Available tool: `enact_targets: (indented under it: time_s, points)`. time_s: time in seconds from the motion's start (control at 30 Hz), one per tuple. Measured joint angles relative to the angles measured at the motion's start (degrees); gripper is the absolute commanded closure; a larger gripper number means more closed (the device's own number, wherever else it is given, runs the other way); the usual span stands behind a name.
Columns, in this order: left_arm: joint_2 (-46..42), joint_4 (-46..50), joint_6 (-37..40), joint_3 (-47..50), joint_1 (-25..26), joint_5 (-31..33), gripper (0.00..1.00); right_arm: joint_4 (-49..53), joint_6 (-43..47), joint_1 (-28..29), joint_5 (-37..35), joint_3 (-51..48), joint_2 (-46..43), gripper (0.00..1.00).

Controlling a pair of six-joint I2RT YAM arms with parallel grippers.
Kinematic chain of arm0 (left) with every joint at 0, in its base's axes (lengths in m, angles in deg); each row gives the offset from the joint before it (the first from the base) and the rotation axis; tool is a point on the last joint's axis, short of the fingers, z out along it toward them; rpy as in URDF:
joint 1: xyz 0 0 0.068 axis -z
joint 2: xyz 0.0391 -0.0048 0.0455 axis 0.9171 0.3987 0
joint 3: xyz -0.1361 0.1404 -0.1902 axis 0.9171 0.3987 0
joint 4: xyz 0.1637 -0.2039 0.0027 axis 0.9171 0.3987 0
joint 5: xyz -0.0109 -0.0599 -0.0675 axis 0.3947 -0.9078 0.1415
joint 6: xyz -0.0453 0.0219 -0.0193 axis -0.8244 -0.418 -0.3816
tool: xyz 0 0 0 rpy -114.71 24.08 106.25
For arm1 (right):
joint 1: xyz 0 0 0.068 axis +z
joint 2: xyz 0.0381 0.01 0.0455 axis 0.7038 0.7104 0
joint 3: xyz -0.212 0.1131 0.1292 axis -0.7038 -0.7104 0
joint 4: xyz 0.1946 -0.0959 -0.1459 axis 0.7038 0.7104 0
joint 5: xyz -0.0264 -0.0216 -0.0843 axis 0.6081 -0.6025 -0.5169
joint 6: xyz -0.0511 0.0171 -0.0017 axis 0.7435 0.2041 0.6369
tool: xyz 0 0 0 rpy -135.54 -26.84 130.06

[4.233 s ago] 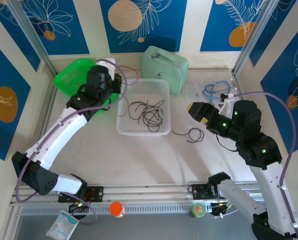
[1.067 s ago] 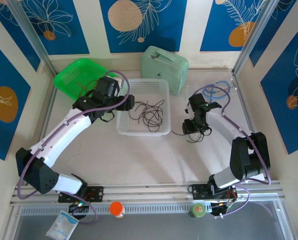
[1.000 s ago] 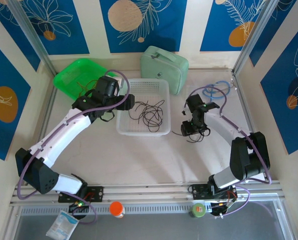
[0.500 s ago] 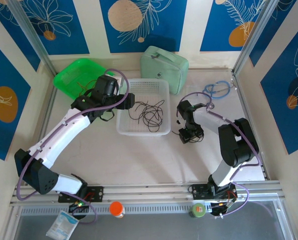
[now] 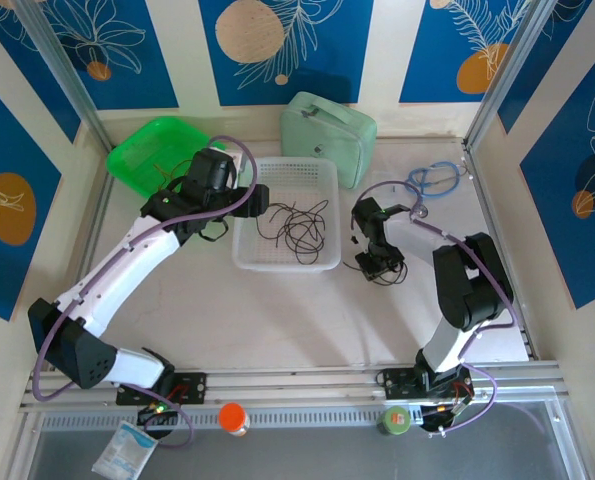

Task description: Untangle the cables

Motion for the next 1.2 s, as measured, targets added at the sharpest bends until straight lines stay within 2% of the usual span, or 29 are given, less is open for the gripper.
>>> enact_targets:
  time_s: [0.03,0.1,0.13,0.3,0.43,0.53,0.63,0.73,0.83,0.93,1.03,1.2]
  points:
    - [0.00,0.04,0.02,0.00,0.00,0.00,0.18,0.04,-0.11,0.00,0.02,0.00,0.07,0.81]
    - [-0.02,0.07,0.00,0.00,0.00,0.00,0.18,0.17,-0.42,0.00,-0.17,0.00,0.07,0.96]
    - [-0.04,0.09,0.02,0.00,0.00,0.00,0.18,0.22,-0.50,0.00,-0.33,0.00,0.07,1.00]
    - [-0.63,0.09,0.07,0.00,0.00,-0.59,0.18,1.99,-0.83,-0.02,-0.81,1.09,-0.83,1.00]
    - [-1.38,-0.33,1.14,0.00,0.74,-4.28,0.19,5.20,-1.77,-0.13,2.51,2.60,-11.19,1.00]
    - [-1.40,-2.01,2.95,-0.02,3.21,-8.35,0.20,6.34,-2.80,-2.69,12.17,5.99,-23.80,1.00]
    - [-0.79,-3.80,5.25,-0.72,7.37,-12.63,0.20,5.95,-4.24,-10.56,27.10,9.33,-35.85,1.00]
    - [0.63,-6.60,7.65,-2.05,11.78,-15.63,0.20,6.49,-5.09,-17.99,41.24,11.04,-41.99,1.00]
    - [1.68,-10.10,9.38,-2.62,15.08,-17.75,0.19,7.52,-5.22,-21.49,54.03,11.47,-42.84,1.00]
    - [2.40,-14.36,9.73,-2.67,16.94,-19.52,0.19,8.20,-5.01,-22.80,63.34,11.43,-41.81,1.00]
    - [3.21,-18.45,9.51,-2.69,17.20,-21.18,0.18,8.46,-4.52,-22.91,69.42,11.43,-41.66,1.00]
    - [5.79,-21.38,9.29,-3.91,17.40,-22.56,0.18,8.48,-4.00,-22.91,75.60,11.19,-42.47,1.00]
